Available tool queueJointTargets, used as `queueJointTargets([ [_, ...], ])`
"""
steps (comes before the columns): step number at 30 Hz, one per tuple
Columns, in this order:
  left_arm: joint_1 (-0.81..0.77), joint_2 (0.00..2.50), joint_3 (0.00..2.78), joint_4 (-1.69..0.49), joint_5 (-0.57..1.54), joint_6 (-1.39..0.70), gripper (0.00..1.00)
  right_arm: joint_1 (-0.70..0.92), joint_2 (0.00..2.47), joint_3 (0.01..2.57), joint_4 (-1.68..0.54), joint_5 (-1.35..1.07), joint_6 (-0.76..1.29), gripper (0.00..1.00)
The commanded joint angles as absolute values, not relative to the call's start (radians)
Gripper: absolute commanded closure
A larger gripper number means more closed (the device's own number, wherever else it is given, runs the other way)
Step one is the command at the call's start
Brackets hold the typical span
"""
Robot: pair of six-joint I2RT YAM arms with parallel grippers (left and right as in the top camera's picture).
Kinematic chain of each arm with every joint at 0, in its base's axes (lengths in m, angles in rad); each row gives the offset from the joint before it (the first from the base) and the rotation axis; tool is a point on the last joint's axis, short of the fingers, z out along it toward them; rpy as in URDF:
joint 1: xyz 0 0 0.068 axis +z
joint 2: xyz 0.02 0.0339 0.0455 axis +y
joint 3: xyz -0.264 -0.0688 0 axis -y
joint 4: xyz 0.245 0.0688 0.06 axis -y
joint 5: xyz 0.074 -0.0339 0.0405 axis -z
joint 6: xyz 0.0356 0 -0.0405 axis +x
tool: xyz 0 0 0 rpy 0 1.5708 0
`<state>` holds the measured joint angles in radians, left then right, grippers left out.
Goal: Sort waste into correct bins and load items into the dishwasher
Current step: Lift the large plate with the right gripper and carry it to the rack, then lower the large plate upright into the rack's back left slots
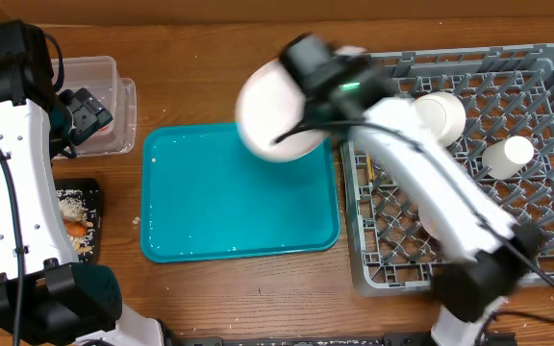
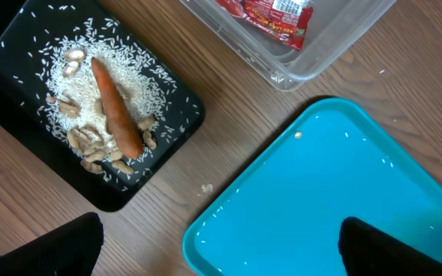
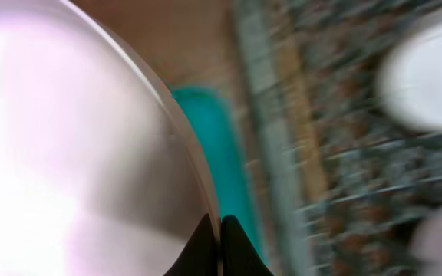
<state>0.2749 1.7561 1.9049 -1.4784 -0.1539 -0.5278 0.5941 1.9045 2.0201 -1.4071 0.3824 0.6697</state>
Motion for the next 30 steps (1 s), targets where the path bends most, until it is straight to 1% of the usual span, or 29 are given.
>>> queueJointTargets([
  [1,0.274,1.74,1.919,-1.48,-0.157,-0.524,0.0,0.466,1.845,2.045,-1.416,0.613,0.593,0.96],
  [4,0.274,1.74,1.919,-1.48,-0.157,-0.524,0.0,0.357,1.848,2.028,-1.391,0.683,0.567,0.96],
  [6,0.274,1.74,1.919,-1.48,-0.157,-0.524,0.0,0.315,1.848,2.012,-1.364,0.706,0.545,0.96],
  [7,0.274,1.74,1.919,-1.48,-0.157,-0.524,0.0,0.254,1.849,1.985,-1.307,0.706,0.451,0.96],
  [8,0.274,1.74,1.919,-1.48,-0.157,-0.524,0.0,0.218,1.849,1.964,-1.276,0.706,0.399,0.96],
  [12,0.274,1.74,1.919,-1.48,-0.157,-0.524,0.0,0.158,1.849,1.915,-1.234,0.699,0.367,0.96],
  [22,0.274,1.74,1.919,-1.48,-0.157,-0.524,0.0,0.145,1.85,1.754,-1.118,0.627,0.374,0.96],
  [30,0.274,1.74,1.919,-1.48,-0.157,-0.524,0.0,0.145,1.85,1.721,-1.096,0.618,0.374,0.96],
])
